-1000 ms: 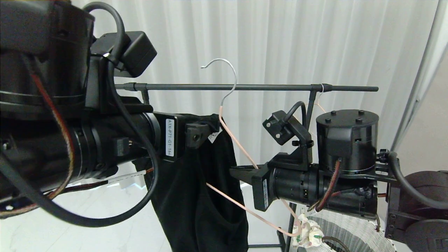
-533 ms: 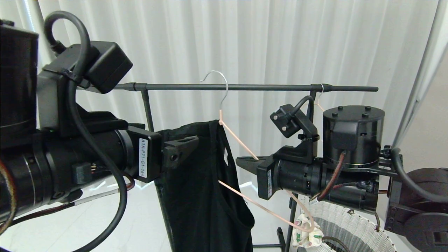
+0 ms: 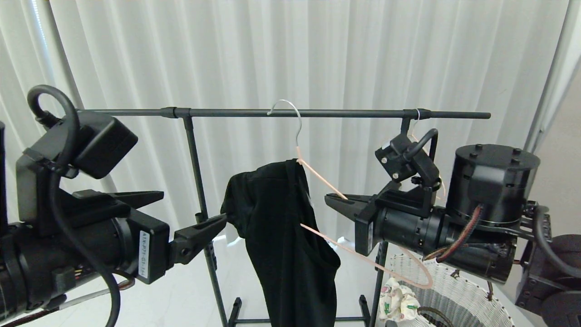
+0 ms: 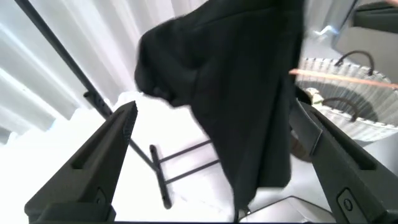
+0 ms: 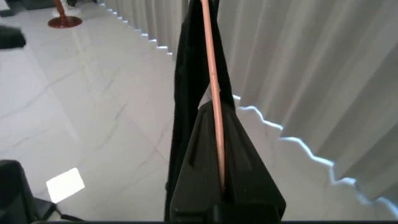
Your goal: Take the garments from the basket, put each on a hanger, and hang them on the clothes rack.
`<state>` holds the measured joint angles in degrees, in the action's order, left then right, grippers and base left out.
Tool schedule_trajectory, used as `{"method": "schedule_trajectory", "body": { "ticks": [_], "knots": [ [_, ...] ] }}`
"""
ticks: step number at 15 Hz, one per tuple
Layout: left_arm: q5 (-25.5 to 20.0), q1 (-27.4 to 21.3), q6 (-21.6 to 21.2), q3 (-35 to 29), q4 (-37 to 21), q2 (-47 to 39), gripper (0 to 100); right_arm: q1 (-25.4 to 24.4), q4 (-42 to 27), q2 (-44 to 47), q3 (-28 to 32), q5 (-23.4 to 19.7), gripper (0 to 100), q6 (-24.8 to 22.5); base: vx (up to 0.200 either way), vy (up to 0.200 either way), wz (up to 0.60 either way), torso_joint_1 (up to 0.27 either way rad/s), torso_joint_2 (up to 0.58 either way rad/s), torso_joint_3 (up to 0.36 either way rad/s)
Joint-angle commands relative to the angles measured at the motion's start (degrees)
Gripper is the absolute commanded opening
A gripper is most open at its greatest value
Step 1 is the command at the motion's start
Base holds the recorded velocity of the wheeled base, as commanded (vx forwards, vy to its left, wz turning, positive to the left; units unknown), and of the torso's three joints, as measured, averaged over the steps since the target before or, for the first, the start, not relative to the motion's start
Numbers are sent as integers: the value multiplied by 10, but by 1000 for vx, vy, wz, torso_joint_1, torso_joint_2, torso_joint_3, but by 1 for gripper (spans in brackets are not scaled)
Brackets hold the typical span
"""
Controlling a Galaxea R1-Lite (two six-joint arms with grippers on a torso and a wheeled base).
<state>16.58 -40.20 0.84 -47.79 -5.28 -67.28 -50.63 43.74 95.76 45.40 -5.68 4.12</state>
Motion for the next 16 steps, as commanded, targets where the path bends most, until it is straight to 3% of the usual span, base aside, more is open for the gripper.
{"method": "schedule_trajectory", "body": {
  "ticks": [1, 4, 6, 10, 12, 16],
  "knots": [
    [-72, 85, -49, 19, 8, 32, 100, 3, 9, -28, -30, -7, 0, -11, 0, 0, 0, 0, 0, 0],
    [-291, 174, -130, 32, 8, 58, 100, 12, 10, -71, -77, -72, 0, -33, 0, 0, 0, 0, 0, 0],
    [-368, 202, -187, 47, 8, 57, 100, 11, 10, -100, -106, -125, 0, -53, 0, 0, 0, 0, 0, 0],
    [-479, 199, -250, 75, 8, 55, 100, 11, 9, -155, -185, -208, 0, -89, 0, 0, 0, 0, 0, 0],
    [-516, 174, -293, 87, 8, 48, 100, 6, 9, -172, -213, -225, 0, -92, 0, 0, 0, 0, 0, 0],
    [-526, 84, -308, 91, 9, 5, 100, -22, 8, -179, -215, -227, 0, -93, 0, 0, 0, 0, 0, 0]
  ]
}}
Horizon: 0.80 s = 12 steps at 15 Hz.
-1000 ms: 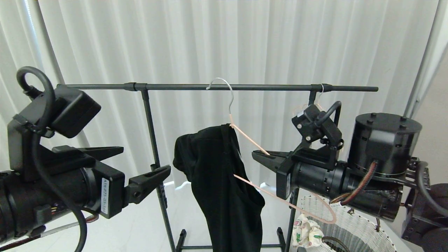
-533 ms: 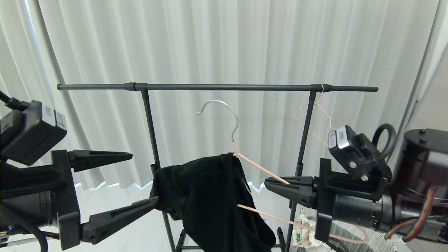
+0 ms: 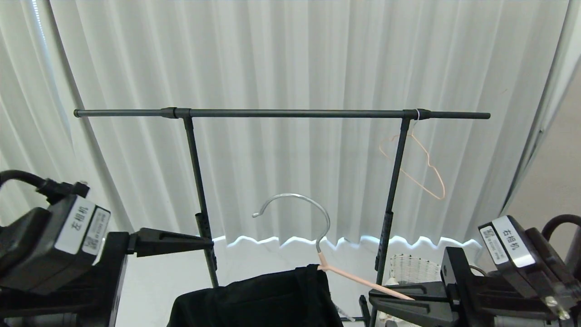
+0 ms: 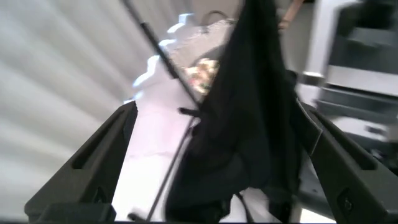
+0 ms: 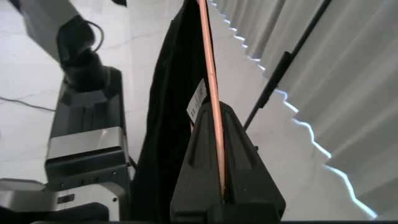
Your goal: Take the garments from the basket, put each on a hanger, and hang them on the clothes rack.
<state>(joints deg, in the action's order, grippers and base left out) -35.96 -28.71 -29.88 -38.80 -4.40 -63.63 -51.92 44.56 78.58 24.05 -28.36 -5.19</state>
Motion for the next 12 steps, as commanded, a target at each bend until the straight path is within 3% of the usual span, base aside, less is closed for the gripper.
{"method": "schedule_trajectory", "body": {
  "ticks": [1, 4, 9, 10, 12],
  "knots": [
    [-1, -41, 0, -2, 4, -50, 100, -18, 0, -8, -1, 2, 0, 0, 0, 0, 0, 0, 0, 0],
    [-1, -81, 1, -6, 37, -99, 100, -33, 0, -5, 6, 3, 0, 0, 0, 0, 0, 0, 0, 0],
    [0, -81, 5, -6, 57, -129, 100, -37, 0, -6, 16, 4, 0, 0, 0, 0, 0, 0, 0, 0],
    [0, -81, 5, -6, 57, -133, 0, -38, 0, -6, 17, 4, 0, 0, 0, 0, 0, 0, 0, 0],
    [2, -80, 5, -6, 57, -134, 0, -39, 0, -8, 17, 4, 0, -3, 0, 0, 0, 0, 0, 0]
  ]
}}
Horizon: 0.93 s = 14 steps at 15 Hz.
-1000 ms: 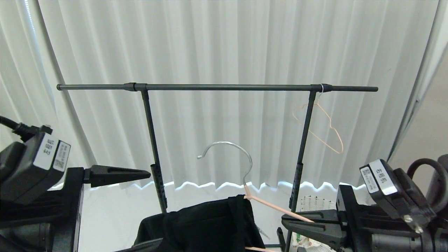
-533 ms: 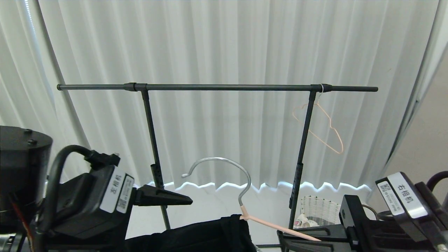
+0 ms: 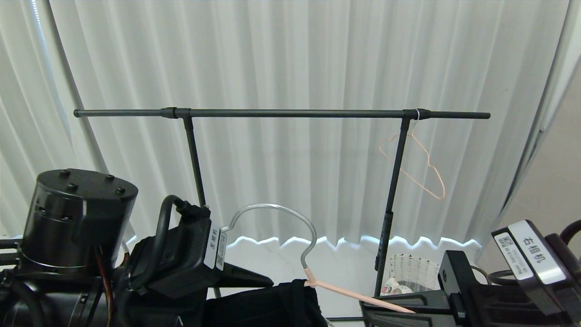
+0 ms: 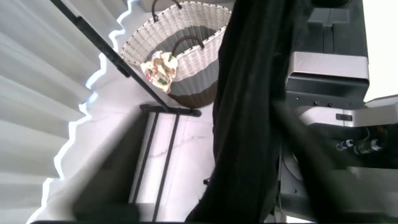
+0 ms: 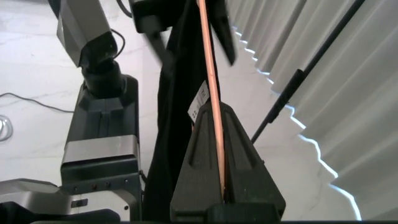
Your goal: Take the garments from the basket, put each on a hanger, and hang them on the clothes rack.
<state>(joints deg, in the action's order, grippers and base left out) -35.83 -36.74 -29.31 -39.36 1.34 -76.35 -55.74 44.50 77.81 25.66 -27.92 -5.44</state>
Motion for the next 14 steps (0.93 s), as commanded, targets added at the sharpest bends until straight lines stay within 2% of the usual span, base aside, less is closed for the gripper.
{"method": "schedule_trajectory", "body": {
  "ticks": [1, 6, 7, 9, 11, 13, 14],
  "knots": [
    [1, 0, 0, 1, 0, -6, 0, 0, 1, 0, 0, 0, 0, -5, 0, 0, 0, 0, 0, 0],
    [1, 5, 2, 1, 0, -6, 0, -1, -5, -1, 1, 0, 0, -7, 0, 0, 0, 0, 0, 0],
    [1, 10, 2, 1, 0, -6, 0, -1, -7, -1, 1, 1, 100, -7, 0, 0, 0, 0, 0, 0],
    [1, 24, 2, 6, 0, -5, 0, 4, -7, -1, 0, 2, 100, -10, 0, 0, 0, 0, 0, 0],
    [25, 42, -3, 21, 0, -1, 0, 45, -11, 0, -5, 21, 100, -59, 0, 0, 0, 0, 0, 0],
    [106, 45, 0, 41, 0, 9, 0, 69, -14, 0, -7, 53, 100, -65, 0, 0, 0, 0, 0, 0],
    [141, 52, 2, 51, 0, 12, 0, 76, -15, 1, -9, 54, 100, -66, 0, 0, 0, 0, 0, 0]
  ]
}}
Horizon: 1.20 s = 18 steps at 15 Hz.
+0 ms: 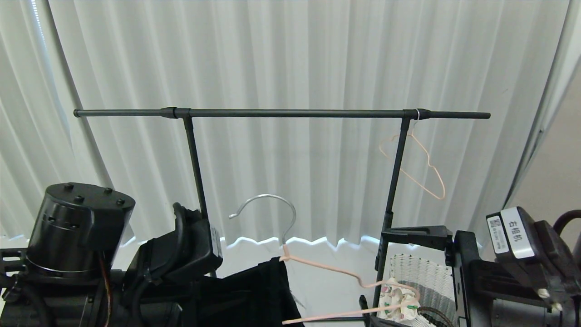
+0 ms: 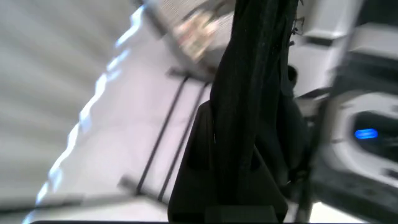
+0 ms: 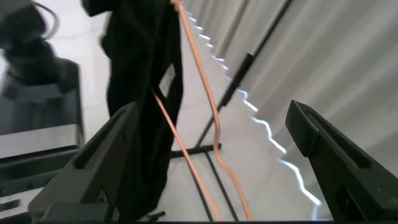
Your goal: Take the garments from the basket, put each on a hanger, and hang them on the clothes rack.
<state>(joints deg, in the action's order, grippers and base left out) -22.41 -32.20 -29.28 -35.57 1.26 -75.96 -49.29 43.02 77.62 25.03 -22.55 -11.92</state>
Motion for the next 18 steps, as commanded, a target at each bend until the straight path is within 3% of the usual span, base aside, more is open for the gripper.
{"method": "schedule_trajectory", "body": {
  "ticks": [1, 4, 5, 6, 8, 10, 13, 15, 18],
  "knots": [
    [19, 22, 2, 19, 1, 9, 0, 14, -4, 8, -5, 1, 100, 0, 0, 0, 0, 0, 0, 0],
    [39, 66, 6, 6, 1, 7, 0, 12, -11, 28, -11, -2, 100, 1, 0, 0, 0, 0, 0, 0],
    [57, 68, 31, -9, 1, 9, 0, 11, -12, 38, -13, -2, 100, 8, 0, 0, 0, 0, 0, 0],
    [73, 65, 64, -30, 1, 10, 0, 9, -14, 51, -10, 1, 100, 36, 0, 0, 0, 0, 0, 0],
    [92, 63, 85, -76, 1, 6, 0, -26, -15, 64, -3, 16, 100, 149, 0, 0, 0, 0, 0, 0],
    [92, 63, 85, -102, 1, 5, 0, -70, -14, 97, 12, 88, 100, 243, 0, 0, 0, 0, 0, 0],
    [91, 57, 85, -109, 2, 7, 0, -85, -6, 174, 90, 181, 100, 362, 0, 0, 0, 0, 0, 0],
    [90, 48, 85, -116, 6, 9, 0, -84, 9, 228, 142, 233, 100, 406, 0, 0, 0, 0, 0, 0],
    [90, 34, 85, -125, 15, 10, 0, -83, 28, 274, 168, 260, 100, 421, 0, 0, 0, 0, 0, 0]
  ]
}}
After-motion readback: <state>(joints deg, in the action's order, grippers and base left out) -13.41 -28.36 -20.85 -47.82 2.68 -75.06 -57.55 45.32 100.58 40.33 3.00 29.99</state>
